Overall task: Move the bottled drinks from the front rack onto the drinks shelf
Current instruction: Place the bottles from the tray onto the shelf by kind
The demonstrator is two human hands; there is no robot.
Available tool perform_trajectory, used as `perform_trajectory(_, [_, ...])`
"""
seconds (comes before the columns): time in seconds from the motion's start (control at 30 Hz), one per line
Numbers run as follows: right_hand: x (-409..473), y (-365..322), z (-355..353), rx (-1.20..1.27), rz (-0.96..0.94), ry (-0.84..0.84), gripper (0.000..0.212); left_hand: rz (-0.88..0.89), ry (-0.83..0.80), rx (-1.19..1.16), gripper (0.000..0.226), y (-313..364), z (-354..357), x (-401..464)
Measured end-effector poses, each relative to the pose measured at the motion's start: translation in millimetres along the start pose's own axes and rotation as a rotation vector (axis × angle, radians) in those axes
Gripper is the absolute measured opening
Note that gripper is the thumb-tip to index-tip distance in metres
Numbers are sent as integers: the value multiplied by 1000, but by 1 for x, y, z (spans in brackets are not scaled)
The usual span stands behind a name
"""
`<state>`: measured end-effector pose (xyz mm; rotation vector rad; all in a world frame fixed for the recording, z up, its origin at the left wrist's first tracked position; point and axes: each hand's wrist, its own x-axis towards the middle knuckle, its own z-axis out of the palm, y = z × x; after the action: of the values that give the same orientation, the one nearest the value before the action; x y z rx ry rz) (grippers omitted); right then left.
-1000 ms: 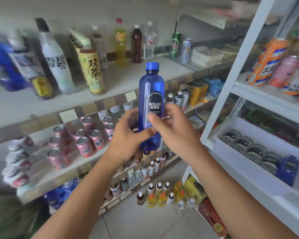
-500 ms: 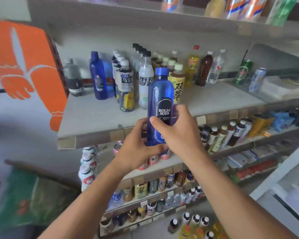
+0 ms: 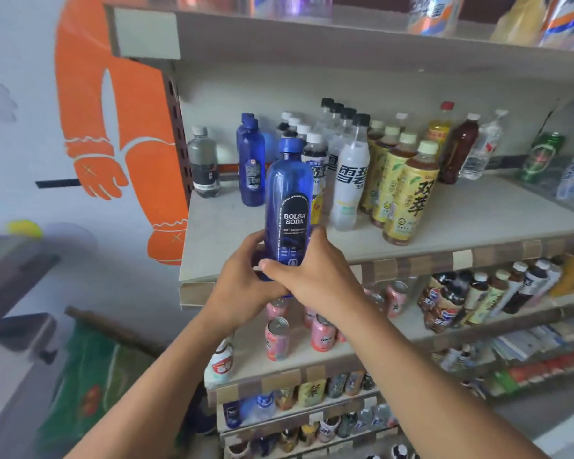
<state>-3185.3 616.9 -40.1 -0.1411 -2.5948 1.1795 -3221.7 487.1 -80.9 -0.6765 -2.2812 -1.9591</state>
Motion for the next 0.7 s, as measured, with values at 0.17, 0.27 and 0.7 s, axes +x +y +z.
perform_trajectory(0.17, [23, -4, 19, 51, -13, -13, 53, -1, 31, -11, 69, -5, -15, 17])
perform_trajectory(0.27, [41, -2, 28, 66, -34, 20, 54, 36, 53, 49, 74, -14, -21, 33])
perform_trajectory(0.7, [122, 21, 67, 37, -41, 80, 50, -115, 311, 788, 34, -57, -59, 96])
